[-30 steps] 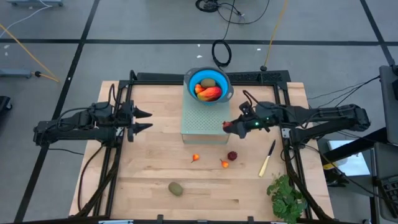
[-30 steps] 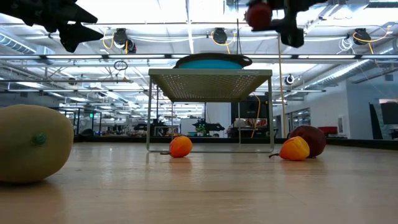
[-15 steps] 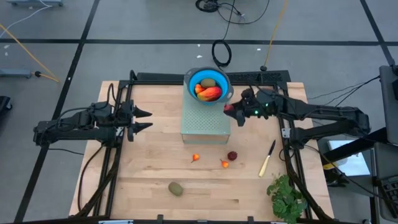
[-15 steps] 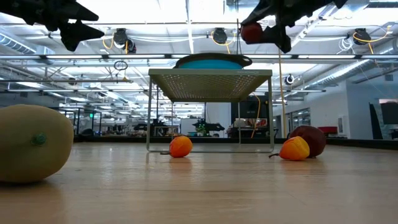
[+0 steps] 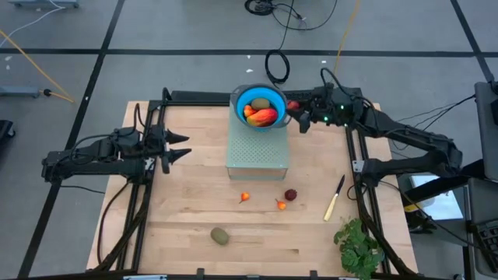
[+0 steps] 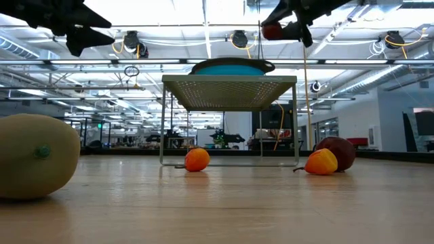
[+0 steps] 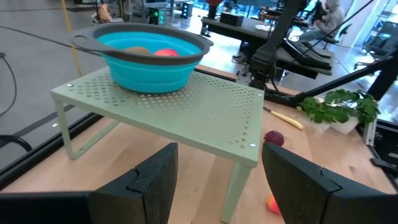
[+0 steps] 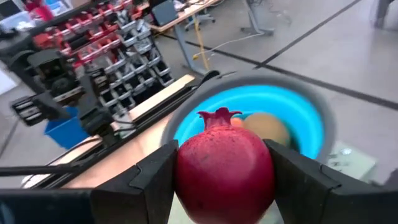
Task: Pick & Place Fruit
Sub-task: Put the pomegranate into the blue strainer bowl on the shelf
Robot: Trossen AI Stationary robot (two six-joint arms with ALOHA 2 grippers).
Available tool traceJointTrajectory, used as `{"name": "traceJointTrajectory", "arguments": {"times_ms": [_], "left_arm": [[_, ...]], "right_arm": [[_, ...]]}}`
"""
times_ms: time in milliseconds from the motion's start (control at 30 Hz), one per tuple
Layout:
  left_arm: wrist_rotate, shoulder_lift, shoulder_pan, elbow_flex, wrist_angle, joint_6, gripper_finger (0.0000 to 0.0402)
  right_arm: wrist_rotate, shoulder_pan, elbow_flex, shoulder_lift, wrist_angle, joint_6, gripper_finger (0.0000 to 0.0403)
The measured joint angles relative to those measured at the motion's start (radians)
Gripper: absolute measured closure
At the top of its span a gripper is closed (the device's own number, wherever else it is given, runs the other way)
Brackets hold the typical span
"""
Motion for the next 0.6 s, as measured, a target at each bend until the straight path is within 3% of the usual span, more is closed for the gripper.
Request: {"name": "traceJointTrajectory", "arguments": {"times_ms": [267,600], "left_arm": [[-0.022,0.000,0.000,0.000,0.000,-0.015,0.0167],[-0.023,0.000,0.000,0.000,-0.001,-0.019,0.0167]], "right_arm": [[-0.036,-0.075,0.077,0.080,-0.004,-0.085,0.0188],[-0.186,-0.145,0.212,0.259,-0.008,-0.120,0.0188]]}}
